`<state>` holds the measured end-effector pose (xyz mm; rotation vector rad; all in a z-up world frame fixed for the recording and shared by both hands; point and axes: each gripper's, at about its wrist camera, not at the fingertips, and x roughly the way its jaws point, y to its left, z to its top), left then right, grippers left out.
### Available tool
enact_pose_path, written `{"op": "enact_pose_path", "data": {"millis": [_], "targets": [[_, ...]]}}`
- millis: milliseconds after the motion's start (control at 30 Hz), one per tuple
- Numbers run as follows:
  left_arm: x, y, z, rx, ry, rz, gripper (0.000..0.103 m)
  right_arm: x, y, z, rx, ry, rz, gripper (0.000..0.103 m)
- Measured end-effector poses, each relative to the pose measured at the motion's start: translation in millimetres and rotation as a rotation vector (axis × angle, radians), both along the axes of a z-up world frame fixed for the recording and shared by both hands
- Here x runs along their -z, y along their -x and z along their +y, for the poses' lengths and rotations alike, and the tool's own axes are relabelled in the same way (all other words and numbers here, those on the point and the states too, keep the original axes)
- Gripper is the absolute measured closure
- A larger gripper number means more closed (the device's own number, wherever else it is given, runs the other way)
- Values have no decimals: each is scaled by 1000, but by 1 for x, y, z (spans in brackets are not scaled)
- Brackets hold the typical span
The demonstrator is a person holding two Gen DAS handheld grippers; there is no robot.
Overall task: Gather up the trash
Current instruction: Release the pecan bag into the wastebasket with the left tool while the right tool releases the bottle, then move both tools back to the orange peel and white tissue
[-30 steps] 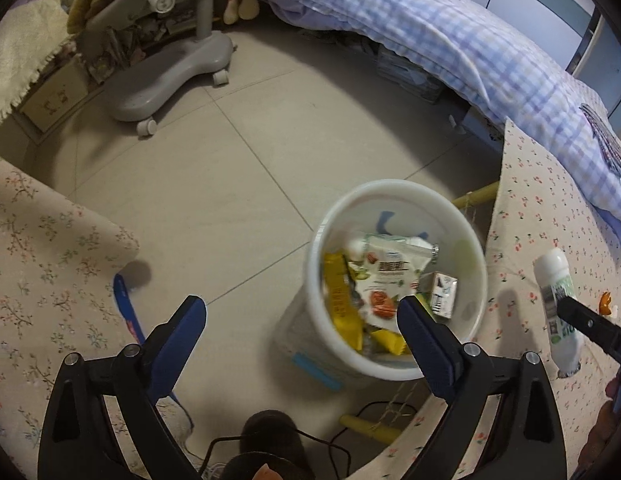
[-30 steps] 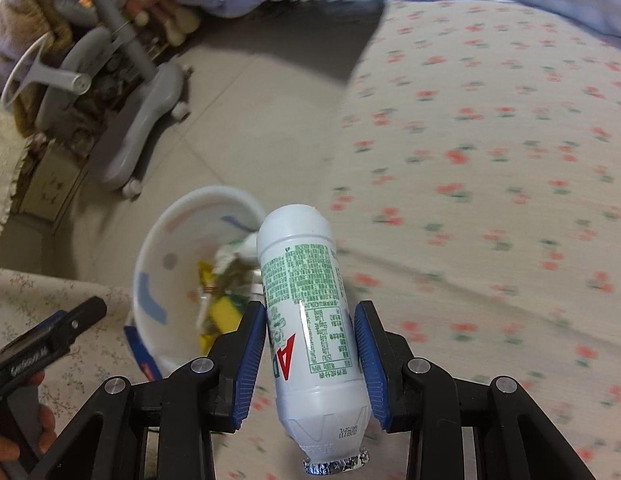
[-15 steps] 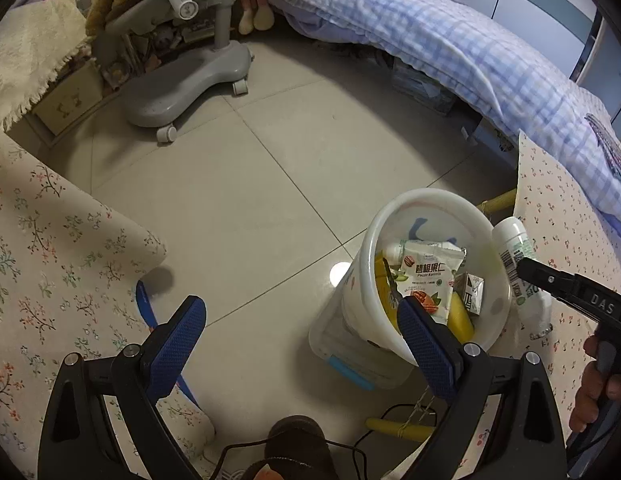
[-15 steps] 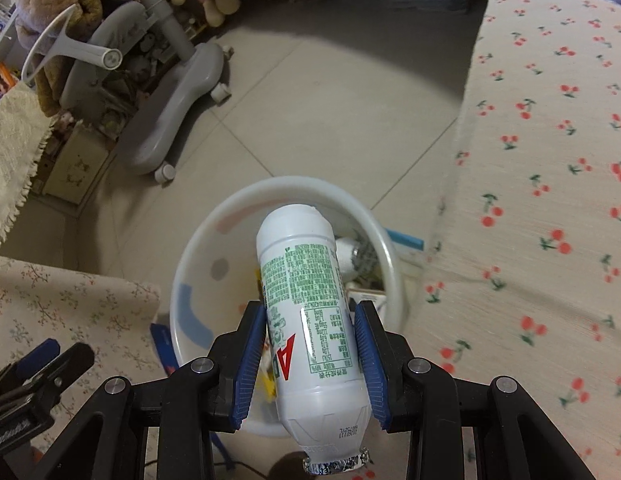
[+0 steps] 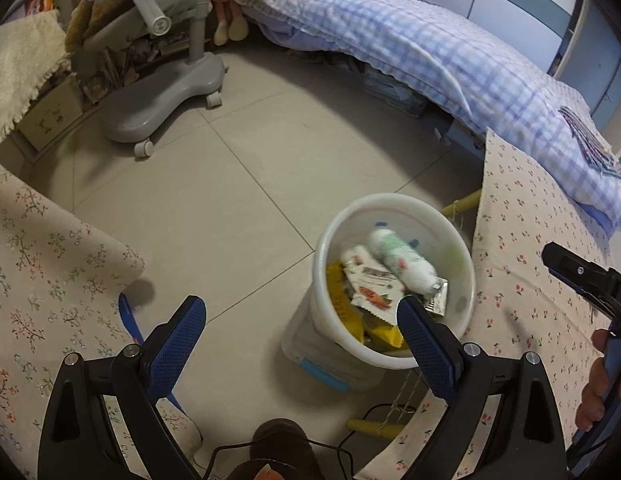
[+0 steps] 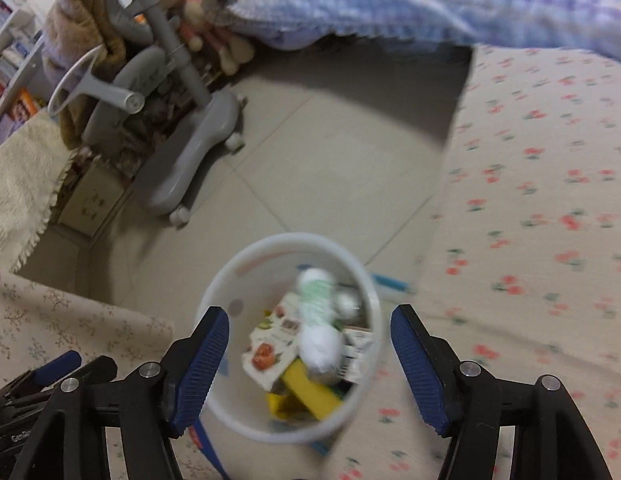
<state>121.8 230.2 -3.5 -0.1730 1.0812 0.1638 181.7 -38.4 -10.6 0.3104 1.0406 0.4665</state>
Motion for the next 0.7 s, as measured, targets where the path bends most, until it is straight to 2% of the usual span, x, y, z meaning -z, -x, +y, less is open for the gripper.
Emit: {"op": "enact_pose_path", "data": {"millis": [100,300,433,700], "targets": [[-2,0,-13,24,-7,-3,5,-7,8,-16,28,43,-3,31],[-4,-9,-38,61,27,-2,5,-15,22,-58,87,153,-5,27],[-4,-18,-62,96,28,9,5,-15,28,-104,149,236,2,27],[0,-37,-115,176,36,34,5,-13,27,-207,340,318,28,27]]}}
